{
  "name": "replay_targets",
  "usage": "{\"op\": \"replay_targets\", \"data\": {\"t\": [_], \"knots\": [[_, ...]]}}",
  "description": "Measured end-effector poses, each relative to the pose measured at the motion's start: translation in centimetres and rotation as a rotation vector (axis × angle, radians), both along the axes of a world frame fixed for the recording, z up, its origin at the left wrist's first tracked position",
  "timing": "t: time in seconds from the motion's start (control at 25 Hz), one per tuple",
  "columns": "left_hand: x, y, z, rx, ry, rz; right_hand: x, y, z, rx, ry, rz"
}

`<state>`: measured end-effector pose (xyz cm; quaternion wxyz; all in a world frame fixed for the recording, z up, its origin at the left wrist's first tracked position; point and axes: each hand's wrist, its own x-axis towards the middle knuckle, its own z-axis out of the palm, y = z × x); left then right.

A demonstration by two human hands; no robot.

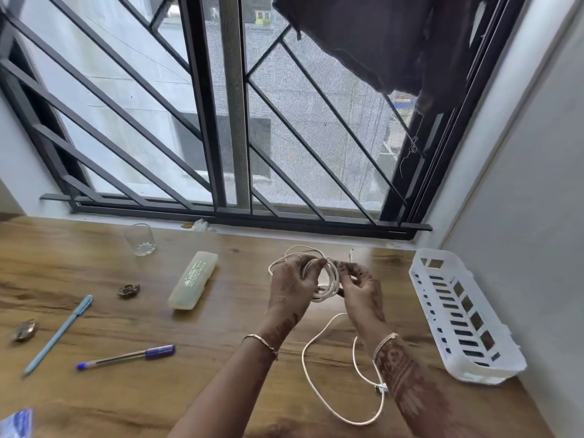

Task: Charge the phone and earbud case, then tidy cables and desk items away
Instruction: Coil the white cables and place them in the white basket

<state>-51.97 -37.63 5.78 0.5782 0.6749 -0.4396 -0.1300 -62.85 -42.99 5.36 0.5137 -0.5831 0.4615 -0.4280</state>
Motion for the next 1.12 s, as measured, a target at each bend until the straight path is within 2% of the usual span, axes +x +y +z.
{"op": "replay_targets", "data": {"t": [0.16,0.28,0.36,0.44,0.72,0.84,1.12], "knots": [[-0.2,-0.3,-0.9,0.014,0.053,-0.002,-0.1,0.4,-1.5,-0.002,0.133,0.191],[-0.2,-0.6,-1.5,-0.011,0.029,-0.058,-0.6,0.8,-1.1,-0.069,0.173,0.184],[-0.5,-0.7,-1.5,-0.016,0.044,-0.074,-1.1,0.8,-0.3,-0.033,0.119,0.149],[-0.7,-0.9,-1.2,-0.029,0.144,-0.04,-1.6,0.5,0.3,-0.003,0.059,0.124],[-2.2,-1.6,-0.2,-0.033,0.283,-0.102,-4.1,0.5,1.5,0.238,-0.26,0.204],[-3.4,-1.6,-0.1,0.016,0.267,-0.089,-5.1,0.9,1.8,0.145,-0.284,0.14],[-7.2,-3.0,1.1,0.019,0.428,-0.191,-7.9,-0.2,2.3,-0.229,-0.001,-0.093]]}}
